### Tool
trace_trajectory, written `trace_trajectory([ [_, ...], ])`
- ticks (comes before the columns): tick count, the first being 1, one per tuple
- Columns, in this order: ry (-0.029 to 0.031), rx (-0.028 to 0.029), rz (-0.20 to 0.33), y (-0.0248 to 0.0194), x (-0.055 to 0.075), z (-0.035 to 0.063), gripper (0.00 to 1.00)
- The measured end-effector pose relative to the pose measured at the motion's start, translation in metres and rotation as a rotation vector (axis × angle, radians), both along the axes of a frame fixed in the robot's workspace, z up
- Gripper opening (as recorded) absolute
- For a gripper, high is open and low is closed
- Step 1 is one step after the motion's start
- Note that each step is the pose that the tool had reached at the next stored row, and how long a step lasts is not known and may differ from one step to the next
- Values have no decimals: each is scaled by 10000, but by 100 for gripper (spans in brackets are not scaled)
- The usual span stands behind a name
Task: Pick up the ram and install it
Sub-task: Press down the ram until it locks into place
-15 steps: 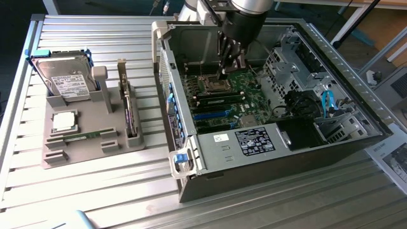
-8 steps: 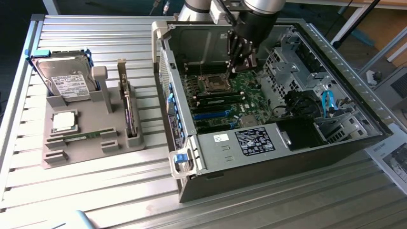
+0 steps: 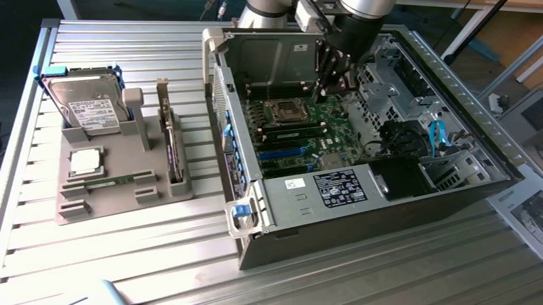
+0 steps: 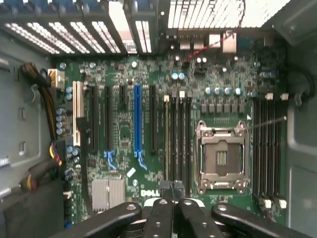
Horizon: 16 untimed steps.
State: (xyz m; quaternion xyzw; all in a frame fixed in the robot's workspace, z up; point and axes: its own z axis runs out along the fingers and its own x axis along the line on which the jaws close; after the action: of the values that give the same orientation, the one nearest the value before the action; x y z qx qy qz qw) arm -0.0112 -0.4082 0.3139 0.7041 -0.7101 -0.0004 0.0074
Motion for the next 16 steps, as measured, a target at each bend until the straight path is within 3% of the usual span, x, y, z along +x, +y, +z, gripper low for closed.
trace_trajectory([
  [8,1,-1,-1,3,47,12,10],
  [12,0,-22,0,3,48,121,10],
  [13,1,-67,-1,3,47,174,10],
  [16,0,-73,-1,4,47,175,10],
])
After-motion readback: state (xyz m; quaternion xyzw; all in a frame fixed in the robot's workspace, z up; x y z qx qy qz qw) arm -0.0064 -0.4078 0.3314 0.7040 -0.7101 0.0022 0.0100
